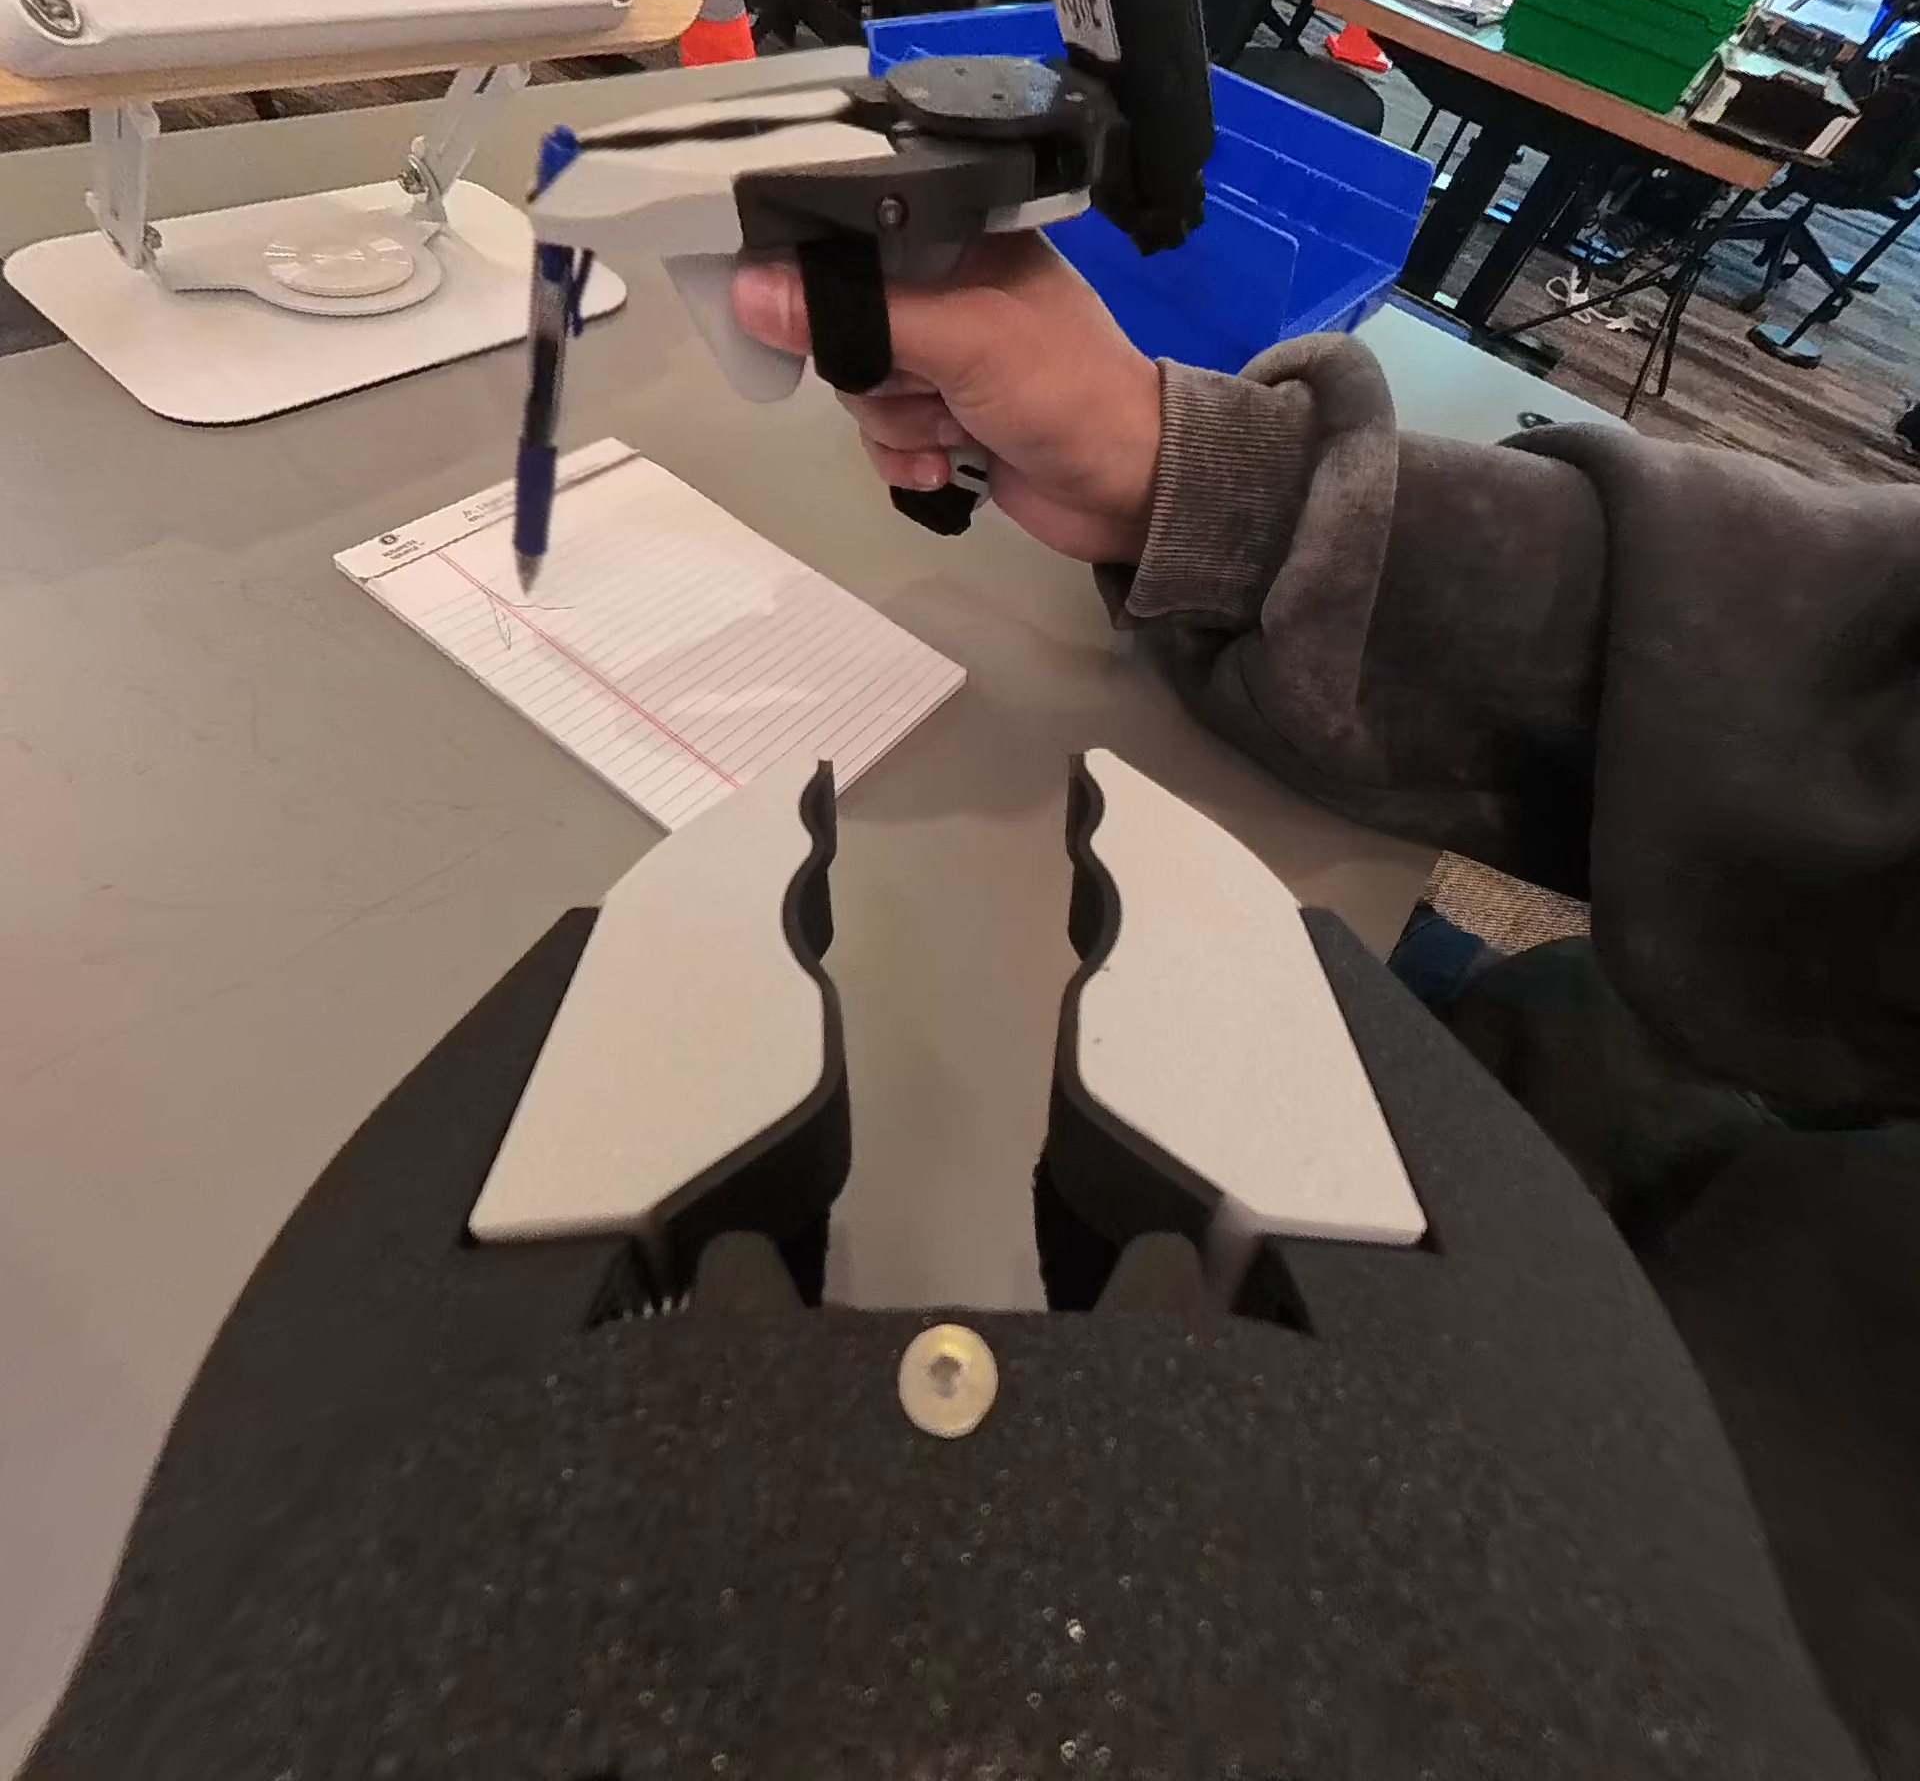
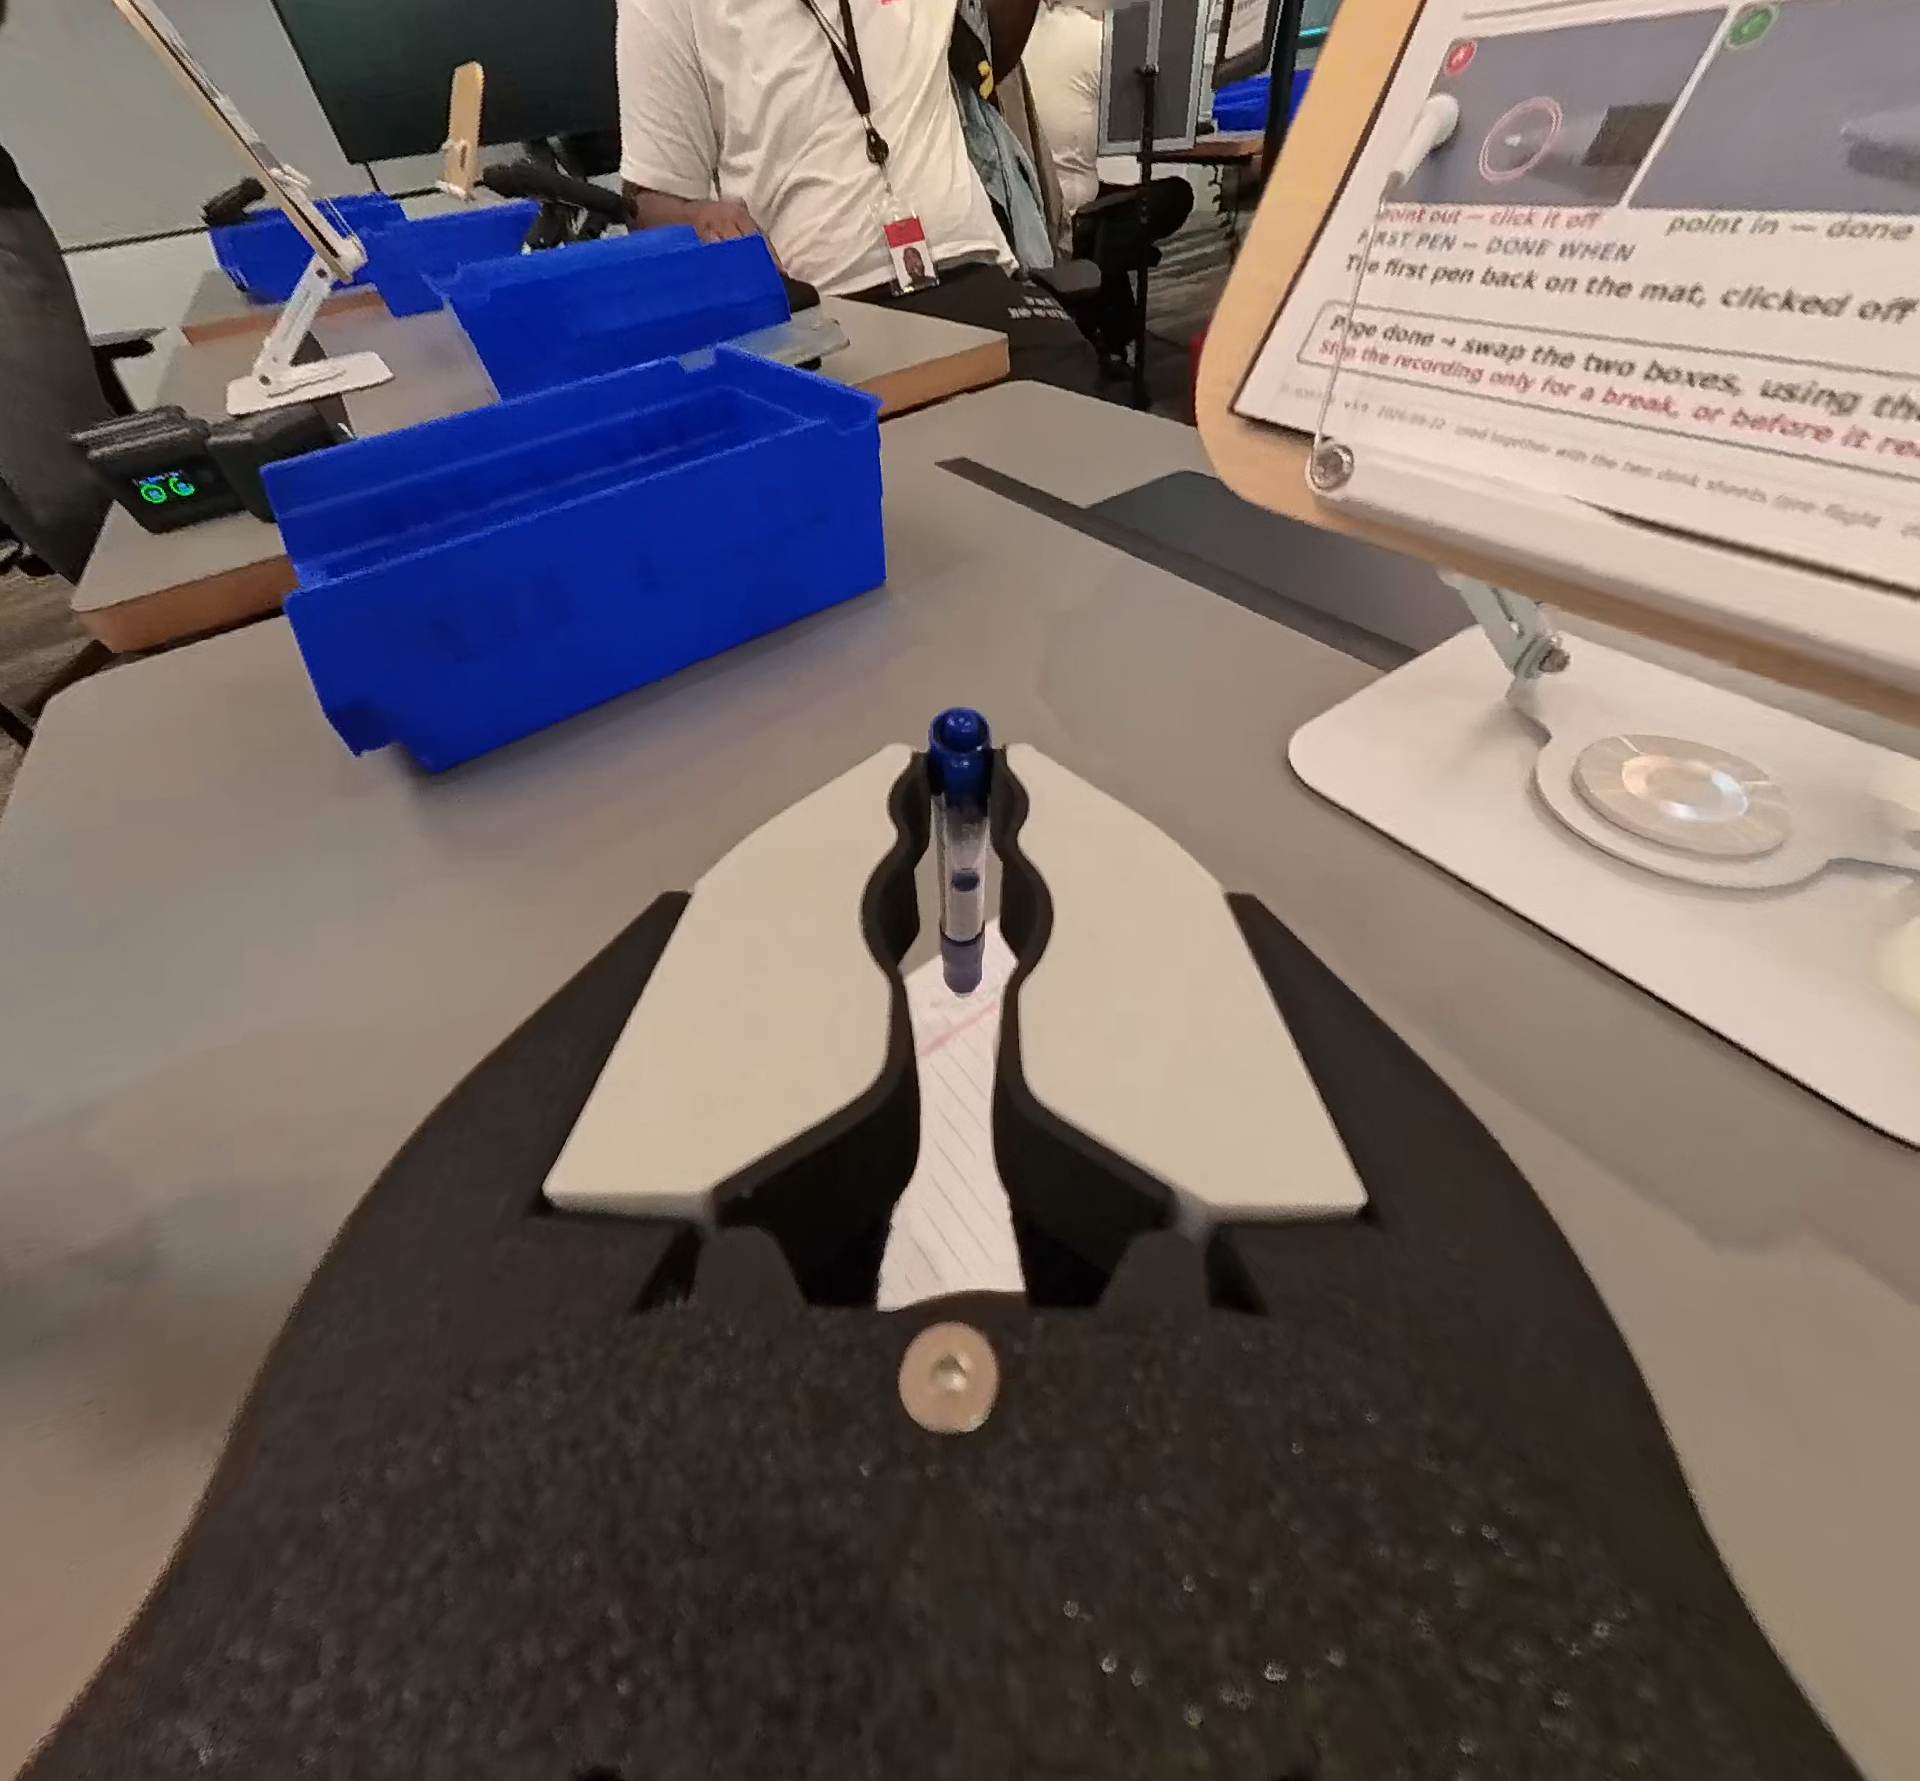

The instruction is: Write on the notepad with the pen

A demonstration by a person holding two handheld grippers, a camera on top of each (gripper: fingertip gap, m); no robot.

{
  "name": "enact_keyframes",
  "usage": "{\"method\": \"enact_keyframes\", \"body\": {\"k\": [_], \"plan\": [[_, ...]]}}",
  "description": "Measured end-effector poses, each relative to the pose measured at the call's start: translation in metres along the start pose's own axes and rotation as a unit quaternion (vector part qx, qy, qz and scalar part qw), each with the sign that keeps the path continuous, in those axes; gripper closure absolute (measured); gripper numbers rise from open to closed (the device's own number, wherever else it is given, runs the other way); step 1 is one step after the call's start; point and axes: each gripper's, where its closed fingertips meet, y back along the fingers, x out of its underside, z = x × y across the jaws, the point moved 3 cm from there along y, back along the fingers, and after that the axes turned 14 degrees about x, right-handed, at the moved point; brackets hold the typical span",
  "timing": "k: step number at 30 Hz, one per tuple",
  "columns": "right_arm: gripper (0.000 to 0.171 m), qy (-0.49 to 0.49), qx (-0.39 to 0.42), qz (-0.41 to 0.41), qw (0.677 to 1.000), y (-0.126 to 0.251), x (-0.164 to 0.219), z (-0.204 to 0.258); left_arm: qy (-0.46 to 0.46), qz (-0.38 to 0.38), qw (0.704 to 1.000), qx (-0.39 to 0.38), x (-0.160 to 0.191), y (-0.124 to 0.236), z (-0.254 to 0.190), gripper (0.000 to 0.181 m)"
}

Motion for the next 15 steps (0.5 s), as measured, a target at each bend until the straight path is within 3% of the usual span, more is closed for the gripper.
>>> {"method": "enact_keyframes", "body": {"k": [7,15], "plan": [[0.160,0.039,-0.011,0.024,0.999,-0.026,-0.003,0.017,0.008,-0.002,1.000,-0.006,0.002,0.005,0.006,0.139],[0.160,0.051,-0.005,0.052,0.997,-0.029,0.003,0.015,0.014,-0.004,1.000,-0.002,0.004,0.006,0.009,0.139]]}}
